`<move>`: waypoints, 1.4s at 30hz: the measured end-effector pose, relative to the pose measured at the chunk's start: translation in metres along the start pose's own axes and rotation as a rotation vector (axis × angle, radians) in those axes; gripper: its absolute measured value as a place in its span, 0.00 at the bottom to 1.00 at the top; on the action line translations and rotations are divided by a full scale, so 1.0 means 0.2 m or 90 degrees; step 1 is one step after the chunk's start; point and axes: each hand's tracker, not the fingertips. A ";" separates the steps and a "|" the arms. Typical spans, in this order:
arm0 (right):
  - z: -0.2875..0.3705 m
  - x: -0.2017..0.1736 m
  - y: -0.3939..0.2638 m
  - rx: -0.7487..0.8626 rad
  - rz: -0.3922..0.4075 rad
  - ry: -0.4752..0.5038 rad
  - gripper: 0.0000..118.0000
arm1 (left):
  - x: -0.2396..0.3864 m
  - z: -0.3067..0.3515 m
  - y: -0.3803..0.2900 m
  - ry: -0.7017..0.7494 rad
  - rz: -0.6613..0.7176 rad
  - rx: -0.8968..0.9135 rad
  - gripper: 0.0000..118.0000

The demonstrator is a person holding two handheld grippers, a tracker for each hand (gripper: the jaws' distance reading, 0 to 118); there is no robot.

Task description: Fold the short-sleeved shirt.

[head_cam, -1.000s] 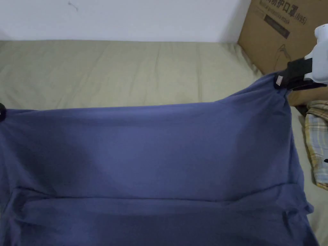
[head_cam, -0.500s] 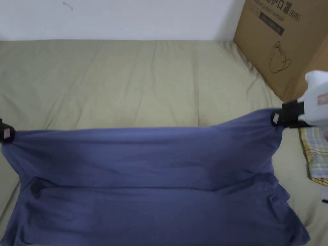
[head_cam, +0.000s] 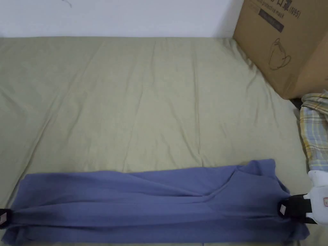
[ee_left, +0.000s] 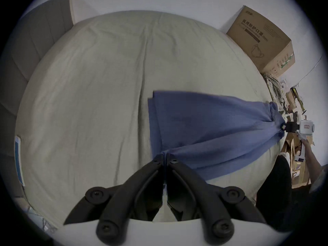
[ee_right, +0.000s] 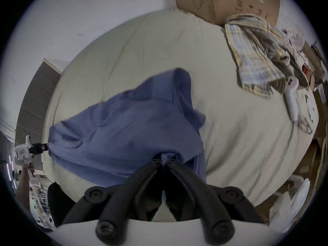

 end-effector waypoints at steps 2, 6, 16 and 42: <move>-0.05 -0.01 -0.03 -0.020 0.005 -0.007 0.00 | -0.03 -0.03 -0.02 -0.003 0.019 -0.004 0.02; -0.06 -0.05 -0.05 -0.034 0.024 -0.024 0.01 | -0.02 -0.02 -0.05 -0.004 0.021 0.004 0.03; 0.21 -0.58 0.03 0.174 0.150 -0.121 0.80 | 0.28 0.28 0.00 0.057 -0.008 0.190 0.97; 0.02 -1.00 0.15 0.182 0.170 -0.090 0.00 | -0.26 0.05 0.05 -0.240 0.212 0.121 0.35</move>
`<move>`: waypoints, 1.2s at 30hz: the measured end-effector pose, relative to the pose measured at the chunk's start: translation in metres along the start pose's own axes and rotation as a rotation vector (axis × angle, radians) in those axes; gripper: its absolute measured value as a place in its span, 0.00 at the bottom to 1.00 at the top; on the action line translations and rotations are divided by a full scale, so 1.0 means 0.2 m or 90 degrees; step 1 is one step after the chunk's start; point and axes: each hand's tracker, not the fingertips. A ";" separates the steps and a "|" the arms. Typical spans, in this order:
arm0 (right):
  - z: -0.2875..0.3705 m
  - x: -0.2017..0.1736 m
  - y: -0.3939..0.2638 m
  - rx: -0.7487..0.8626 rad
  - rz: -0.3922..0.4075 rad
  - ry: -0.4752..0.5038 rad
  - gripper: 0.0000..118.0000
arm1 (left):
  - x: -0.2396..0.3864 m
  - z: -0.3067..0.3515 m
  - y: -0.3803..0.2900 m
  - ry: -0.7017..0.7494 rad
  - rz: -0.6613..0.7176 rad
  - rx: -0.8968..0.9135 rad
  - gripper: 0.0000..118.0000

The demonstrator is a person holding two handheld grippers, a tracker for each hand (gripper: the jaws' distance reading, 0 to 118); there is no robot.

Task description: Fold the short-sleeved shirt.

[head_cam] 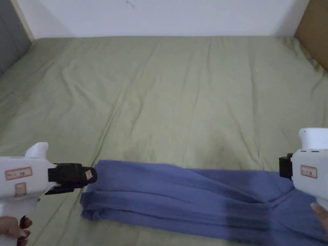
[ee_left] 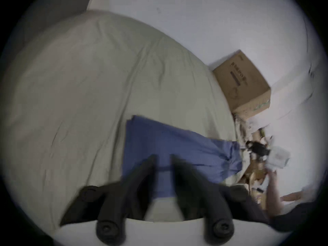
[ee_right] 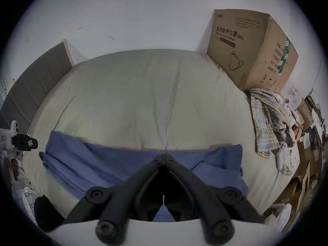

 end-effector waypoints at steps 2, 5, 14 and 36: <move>-0.03 -0.03 0.01 -0.008 -0.004 0.011 0.00 | -0.12 -0.02 0.02 -0.054 0.048 0.014 0.97; -0.06 -0.07 0.01 -0.016 0.005 0.020 0.00 | -0.27 -0.09 0.03 -0.184 0.132 0.008 1.00; -0.10 0.01 0.01 -0.034 0.003 0.015 0.00 | -0.30 -0.50 -0.03 -0.357 0.211 -0.103 1.00; -0.07 0.06 -0.02 -0.045 -0.020 0.048 0.00 | 0.24 -0.12 -0.06 0.259 -0.164 -0.057 0.04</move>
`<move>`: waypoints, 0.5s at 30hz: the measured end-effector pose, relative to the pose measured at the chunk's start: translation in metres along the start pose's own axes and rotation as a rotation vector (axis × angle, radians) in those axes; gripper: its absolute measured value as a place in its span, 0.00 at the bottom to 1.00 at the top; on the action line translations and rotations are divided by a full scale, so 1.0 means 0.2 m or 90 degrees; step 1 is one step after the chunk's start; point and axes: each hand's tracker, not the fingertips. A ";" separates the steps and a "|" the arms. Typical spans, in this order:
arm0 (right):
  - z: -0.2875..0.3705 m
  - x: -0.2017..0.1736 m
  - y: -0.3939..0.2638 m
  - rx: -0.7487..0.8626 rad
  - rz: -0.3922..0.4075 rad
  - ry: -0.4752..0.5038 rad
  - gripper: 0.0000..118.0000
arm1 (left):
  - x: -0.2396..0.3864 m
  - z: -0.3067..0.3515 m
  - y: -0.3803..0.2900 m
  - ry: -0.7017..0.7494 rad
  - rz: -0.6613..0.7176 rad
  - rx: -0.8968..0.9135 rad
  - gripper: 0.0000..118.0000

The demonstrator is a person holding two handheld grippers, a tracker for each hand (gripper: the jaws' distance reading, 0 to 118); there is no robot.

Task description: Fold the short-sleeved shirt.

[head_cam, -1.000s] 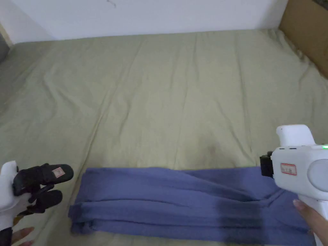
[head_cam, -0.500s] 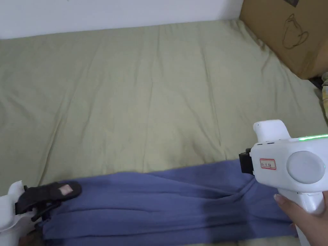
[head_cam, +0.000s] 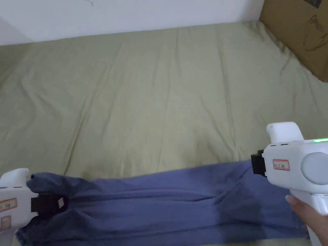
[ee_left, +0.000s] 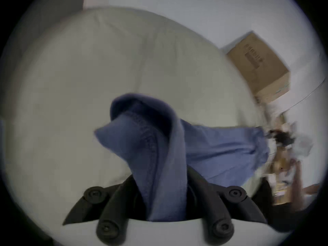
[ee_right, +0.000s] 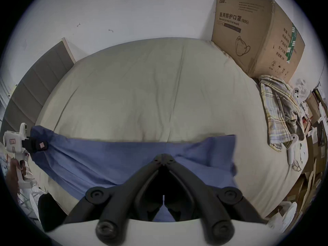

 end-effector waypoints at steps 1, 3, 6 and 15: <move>0.01 0.00 0.00 0.001 -0.001 0.005 0.00 | 0.01 0.04 -0.01 0.059 -0.034 -0.003 0.04; 0.02 -0.01 0.00 0.004 -0.001 0.013 0.00 | 0.05 0.10 -0.04 0.170 -0.078 0.000 0.04; 0.04 -0.02 0.00 0.011 0.007 0.020 0.00 | 0.12 0.12 -0.06 0.252 -0.132 0.005 0.04; 0.09 -0.01 -0.02 0.021 0.004 0.034 0.00 | 0.66 -0.11 0.01 -0.154 0.046 -0.054 0.04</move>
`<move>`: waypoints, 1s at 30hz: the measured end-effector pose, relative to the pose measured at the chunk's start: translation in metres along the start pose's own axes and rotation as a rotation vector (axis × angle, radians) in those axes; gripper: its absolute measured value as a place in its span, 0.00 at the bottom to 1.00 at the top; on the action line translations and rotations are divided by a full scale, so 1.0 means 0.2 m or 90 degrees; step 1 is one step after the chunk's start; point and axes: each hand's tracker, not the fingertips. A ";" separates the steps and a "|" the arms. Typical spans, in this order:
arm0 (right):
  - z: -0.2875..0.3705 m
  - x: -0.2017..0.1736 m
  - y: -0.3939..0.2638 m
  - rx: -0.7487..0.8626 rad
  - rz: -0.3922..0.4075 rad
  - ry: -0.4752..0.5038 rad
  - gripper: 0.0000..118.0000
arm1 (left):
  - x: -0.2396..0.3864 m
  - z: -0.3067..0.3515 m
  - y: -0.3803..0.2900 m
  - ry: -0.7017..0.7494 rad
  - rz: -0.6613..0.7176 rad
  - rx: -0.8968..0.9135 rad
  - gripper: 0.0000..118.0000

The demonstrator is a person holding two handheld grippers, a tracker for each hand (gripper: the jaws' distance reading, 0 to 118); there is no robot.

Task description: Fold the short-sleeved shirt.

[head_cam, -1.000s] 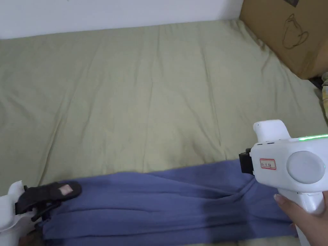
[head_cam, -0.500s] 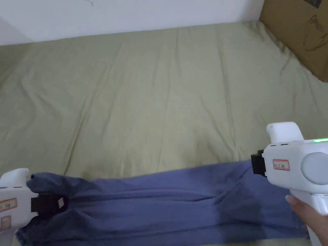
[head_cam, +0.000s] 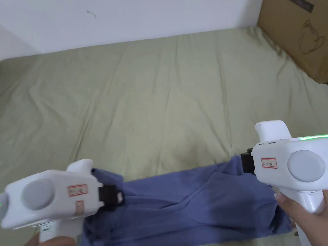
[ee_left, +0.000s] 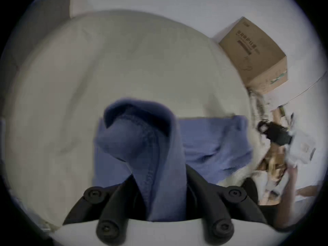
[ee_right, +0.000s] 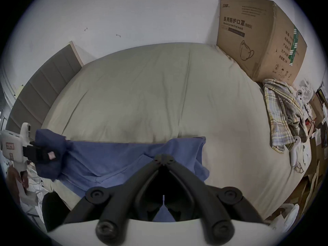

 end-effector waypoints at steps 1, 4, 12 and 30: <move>0.00 0.01 0.00 -0.001 -0.001 0.000 0.00 | 0.04 -0.07 0.01 -0.007 0.002 -0.004 0.05; 0.02 0.03 -0.02 -0.002 -0.003 -0.005 0.00 | 0.12 -0.23 0.03 -0.012 -0.007 -0.033 0.26; 0.01 0.08 -0.04 -0.006 -0.017 -0.007 0.00 | 0.09 -0.25 0.01 -0.284 0.095 -0.035 0.94; 0.00 0.14 -0.03 -0.005 -0.031 -0.011 0.00 | 0.27 -0.44 -0.10 -0.091 -0.117 -0.096 0.01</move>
